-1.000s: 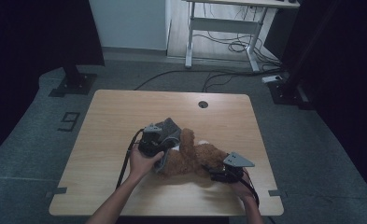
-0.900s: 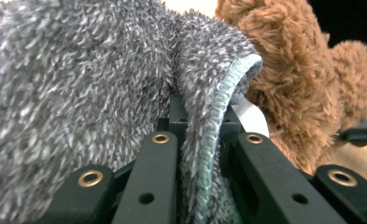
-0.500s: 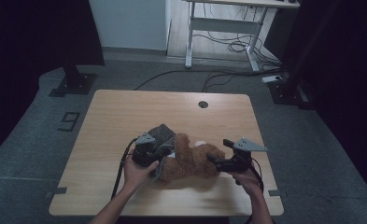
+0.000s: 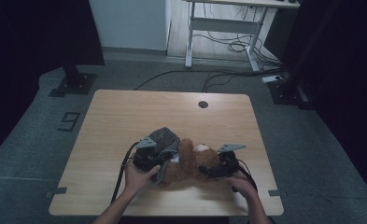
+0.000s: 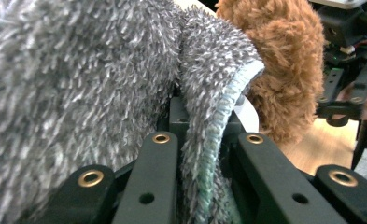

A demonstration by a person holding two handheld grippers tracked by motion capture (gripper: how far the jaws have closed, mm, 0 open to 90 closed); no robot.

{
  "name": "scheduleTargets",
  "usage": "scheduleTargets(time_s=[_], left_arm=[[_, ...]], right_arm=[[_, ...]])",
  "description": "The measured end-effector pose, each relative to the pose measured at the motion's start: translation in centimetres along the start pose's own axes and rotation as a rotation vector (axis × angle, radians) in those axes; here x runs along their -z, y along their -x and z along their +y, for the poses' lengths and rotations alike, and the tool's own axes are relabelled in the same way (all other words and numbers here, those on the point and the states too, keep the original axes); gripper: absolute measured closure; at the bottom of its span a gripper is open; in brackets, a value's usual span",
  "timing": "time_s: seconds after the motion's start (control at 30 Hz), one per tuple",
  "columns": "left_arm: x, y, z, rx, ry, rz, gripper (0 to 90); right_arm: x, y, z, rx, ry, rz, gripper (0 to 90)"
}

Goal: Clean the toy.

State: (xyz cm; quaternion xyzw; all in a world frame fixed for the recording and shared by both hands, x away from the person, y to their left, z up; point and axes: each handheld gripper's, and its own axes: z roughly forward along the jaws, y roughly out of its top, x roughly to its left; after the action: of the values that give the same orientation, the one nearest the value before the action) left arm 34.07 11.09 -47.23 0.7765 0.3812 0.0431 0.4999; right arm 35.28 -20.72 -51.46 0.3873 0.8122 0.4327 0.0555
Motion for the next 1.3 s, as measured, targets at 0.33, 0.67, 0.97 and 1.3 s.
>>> scheduleTargets(time_s=[0.33,0.67,0.97,1.3], left_arm=[[1.2,0.2,1.0,-0.003,0.054,0.0,82.0],[0.5,-0.1,2.1,0.017,0.079,-0.008,82.0],[2.4,2.5,4.5,-0.03,0.157,-0.067,81.7],[-3.3,7.7,7.2,-0.127,0.042,-0.144,81.2]], right_arm=[[1.1,-1.5,0.5,0.121,0.149,-0.101,45.3],[-0.1,-0.8,1.8,0.248,0.289,-0.307,41.4],[0.2,-0.8,-1.0,0.305,0.301,-0.242,34.7],[-0.1,-0.2,-2.5,0.287,0.285,-0.237,32.0]])
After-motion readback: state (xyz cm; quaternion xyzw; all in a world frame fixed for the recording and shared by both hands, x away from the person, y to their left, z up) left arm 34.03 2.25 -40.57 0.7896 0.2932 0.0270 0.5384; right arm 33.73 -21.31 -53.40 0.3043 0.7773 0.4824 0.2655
